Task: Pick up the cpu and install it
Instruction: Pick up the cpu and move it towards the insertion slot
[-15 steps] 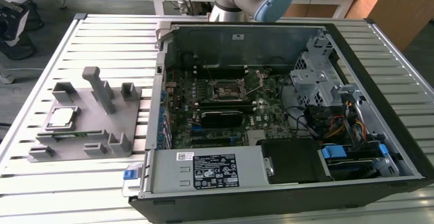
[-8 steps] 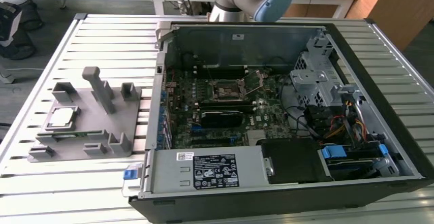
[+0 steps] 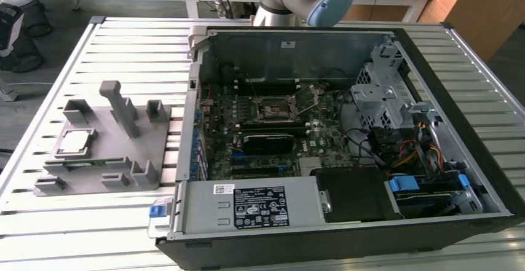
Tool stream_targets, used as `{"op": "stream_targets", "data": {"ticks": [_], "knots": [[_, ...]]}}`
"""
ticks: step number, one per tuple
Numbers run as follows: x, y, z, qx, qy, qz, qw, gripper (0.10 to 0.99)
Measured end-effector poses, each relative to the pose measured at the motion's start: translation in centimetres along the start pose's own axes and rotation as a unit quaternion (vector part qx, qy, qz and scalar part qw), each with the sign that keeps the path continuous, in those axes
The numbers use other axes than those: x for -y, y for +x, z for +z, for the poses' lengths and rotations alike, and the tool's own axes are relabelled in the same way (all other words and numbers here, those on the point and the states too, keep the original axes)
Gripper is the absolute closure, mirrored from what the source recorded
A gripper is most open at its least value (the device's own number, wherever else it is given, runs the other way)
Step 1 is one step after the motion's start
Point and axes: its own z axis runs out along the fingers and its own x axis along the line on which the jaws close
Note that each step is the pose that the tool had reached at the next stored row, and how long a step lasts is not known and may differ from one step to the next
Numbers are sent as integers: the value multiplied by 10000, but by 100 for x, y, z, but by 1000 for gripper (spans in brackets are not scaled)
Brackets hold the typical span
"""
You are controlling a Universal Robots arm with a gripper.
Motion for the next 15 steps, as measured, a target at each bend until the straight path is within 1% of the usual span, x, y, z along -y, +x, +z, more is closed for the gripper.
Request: {"op": "stream_targets", "data": {"ticks": [5,10,12,15], "knots": [[5,0,19,1,0,0,10000,980],[24,-2,47,-23,2,-54,10000,980],[32,-4,73,-37,4,-95,9999,980],[46,-34,118,-63,4,-95,9999,980]]}}
